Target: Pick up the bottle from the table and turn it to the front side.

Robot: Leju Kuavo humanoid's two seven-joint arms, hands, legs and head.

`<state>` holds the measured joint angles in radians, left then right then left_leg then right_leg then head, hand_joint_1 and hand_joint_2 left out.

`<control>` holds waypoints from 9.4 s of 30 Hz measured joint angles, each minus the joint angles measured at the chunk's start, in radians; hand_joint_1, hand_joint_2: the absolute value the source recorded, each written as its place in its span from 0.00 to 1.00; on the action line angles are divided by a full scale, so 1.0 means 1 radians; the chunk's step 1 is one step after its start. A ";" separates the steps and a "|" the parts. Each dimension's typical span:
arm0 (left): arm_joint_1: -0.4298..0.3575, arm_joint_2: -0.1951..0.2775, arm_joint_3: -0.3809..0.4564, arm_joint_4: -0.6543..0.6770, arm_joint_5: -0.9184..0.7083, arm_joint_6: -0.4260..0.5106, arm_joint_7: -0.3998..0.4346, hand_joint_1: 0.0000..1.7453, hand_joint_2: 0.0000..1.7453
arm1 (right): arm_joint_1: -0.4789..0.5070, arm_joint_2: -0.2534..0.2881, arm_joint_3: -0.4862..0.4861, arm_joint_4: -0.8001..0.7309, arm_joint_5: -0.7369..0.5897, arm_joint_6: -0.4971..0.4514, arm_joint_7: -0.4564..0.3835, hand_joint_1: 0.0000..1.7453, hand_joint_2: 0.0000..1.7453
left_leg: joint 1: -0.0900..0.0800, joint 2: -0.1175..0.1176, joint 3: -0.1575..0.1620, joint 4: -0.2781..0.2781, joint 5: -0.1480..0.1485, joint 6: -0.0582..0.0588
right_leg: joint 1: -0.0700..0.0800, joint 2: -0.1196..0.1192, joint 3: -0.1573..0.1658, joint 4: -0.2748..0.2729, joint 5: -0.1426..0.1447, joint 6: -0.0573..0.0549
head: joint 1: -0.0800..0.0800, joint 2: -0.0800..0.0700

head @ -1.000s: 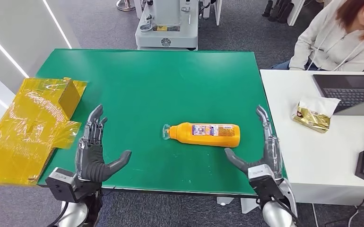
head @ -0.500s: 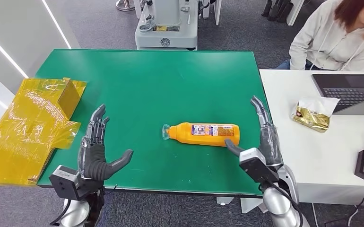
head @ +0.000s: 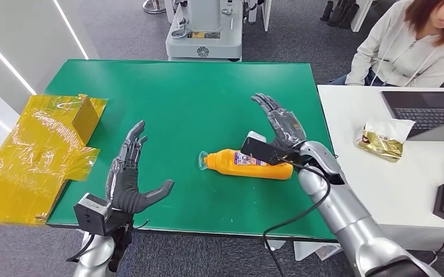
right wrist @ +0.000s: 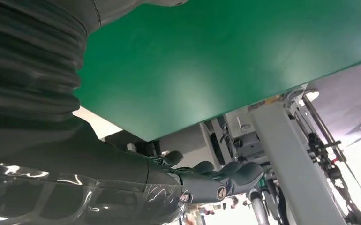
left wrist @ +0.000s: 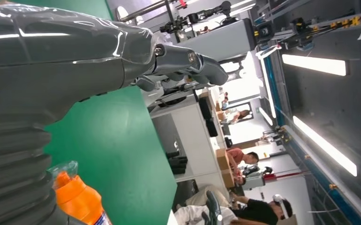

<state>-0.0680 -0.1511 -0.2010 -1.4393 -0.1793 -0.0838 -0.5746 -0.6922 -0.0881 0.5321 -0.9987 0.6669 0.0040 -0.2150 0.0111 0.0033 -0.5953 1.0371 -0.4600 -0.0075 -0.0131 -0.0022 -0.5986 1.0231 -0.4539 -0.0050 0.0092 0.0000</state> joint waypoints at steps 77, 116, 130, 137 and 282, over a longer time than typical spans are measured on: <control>-0.065 0.064 -0.023 0.116 0.074 0.024 0.068 0.00 1.00 | -0.033 -0.307 0.503 0.121 -0.294 0.204 0.168 1.00 1.00 | 0.000 0.000 0.001 0.002 -0.001 0.001 | 0.000 0.000 0.001 -0.001 0.000 0.001 | 0.000 0.000; 0.042 0.085 -0.014 0.023 0.077 0.039 0.070 0.00 1.00 | 0.514 -0.026 -0.014 -0.218 -0.700 0.002 -0.168 1.00 1.00 | 0.000 -0.003 -0.004 0.001 -0.001 0.000 | 0.000 -0.004 -0.002 -0.001 -0.001 0.001 | 0.000 0.000; -0.194 0.107 -0.022 0.204 0.274 -0.233 0.180 0.00 1.00 | 0.414 0.035 -0.095 -0.228 -0.632 -0.010 -0.218 1.00 1.00 | 0.000 -0.003 -0.004 0.001 0.001 0.001 | 0.000 -0.004 -0.002 0.000 0.000 0.000 | 0.000 0.000; -0.382 0.110 -0.068 0.365 0.296 -0.254 0.215 0.00 1.00 | 0.385 0.069 -0.081 -0.226 -0.614 -0.025 -0.214 1.00 1.00 | 0.000 -0.003 -0.004 0.001 0.002 0.001 | 0.000 -0.004 -0.002 0.000 0.001 0.000 | 0.000 0.000; -0.813 0.061 -0.292 0.873 0.255 0.103 0.140 1.00 1.00 | 0.445 0.103 -0.017 -0.328 -0.564 -0.104 -0.224 0.00 1.00 | 0.000 -0.002 -0.007 0.002 0.002 0.001 | 0.000 -0.002 -0.005 0.000 0.002 0.000 | 0.000 0.000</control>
<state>-0.8810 -0.0896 -0.4932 -0.5665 0.0760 0.0193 -0.4347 -0.2477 0.0153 0.5154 -1.3269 0.1032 -0.0999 -0.4388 0.0110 0.0016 -0.6019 1.0392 -0.4577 -0.0065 -0.0128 -0.0041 -0.6041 1.0233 -0.4518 -0.0052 0.0094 0.0000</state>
